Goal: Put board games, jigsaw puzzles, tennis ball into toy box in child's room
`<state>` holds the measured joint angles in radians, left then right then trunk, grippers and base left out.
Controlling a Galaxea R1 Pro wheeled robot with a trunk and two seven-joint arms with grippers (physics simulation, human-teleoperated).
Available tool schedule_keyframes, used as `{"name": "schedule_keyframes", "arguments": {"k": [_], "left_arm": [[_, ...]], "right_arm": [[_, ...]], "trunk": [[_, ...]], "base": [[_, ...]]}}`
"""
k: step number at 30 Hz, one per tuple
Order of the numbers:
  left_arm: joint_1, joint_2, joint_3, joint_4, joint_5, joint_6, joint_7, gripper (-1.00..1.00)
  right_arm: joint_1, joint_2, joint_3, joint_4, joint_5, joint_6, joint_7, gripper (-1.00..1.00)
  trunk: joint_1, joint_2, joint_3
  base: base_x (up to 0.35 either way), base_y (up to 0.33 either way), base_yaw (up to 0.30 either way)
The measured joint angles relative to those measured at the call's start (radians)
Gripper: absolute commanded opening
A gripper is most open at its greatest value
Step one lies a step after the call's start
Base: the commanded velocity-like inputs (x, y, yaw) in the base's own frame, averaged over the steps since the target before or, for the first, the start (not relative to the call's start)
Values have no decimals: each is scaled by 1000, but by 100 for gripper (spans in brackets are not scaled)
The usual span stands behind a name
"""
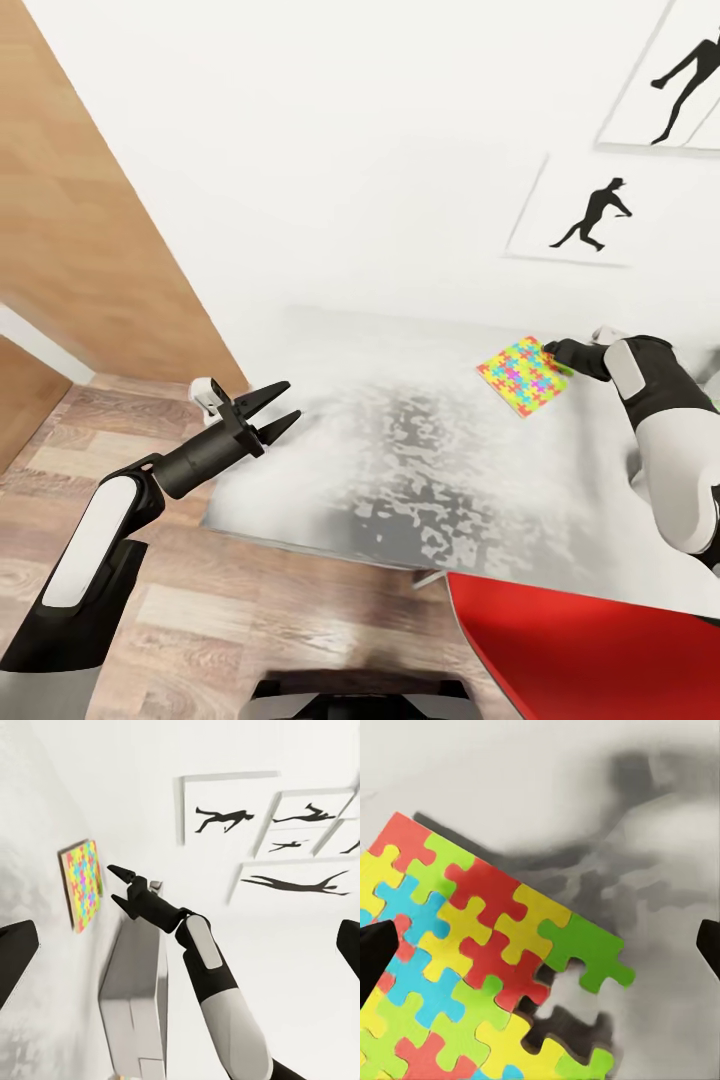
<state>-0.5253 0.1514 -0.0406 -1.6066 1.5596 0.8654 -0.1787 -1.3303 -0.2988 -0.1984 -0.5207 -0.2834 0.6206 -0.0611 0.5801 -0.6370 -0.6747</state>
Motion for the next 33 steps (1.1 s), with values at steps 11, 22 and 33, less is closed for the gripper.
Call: {"name": "schedule_keyframes", "arguments": {"k": [11,22,33], "left_arm": [[0,0,0,0,0,-1,0,100],[0,0,0,0,0,-1,0,100],[0,0,0,0,-1,-1,-1,100]], "right_arm": [[1,0,0,-1,-2,1,0,100],[1,0,0,-4,-2,1,0,100],[0,-1,-1,-6,-2,1,0,100]], "trunk": [[0,0,0],[0,0,0],[0,0,0]], "base": [[0,0,222],[0,0,62],[0,0,10]]}}
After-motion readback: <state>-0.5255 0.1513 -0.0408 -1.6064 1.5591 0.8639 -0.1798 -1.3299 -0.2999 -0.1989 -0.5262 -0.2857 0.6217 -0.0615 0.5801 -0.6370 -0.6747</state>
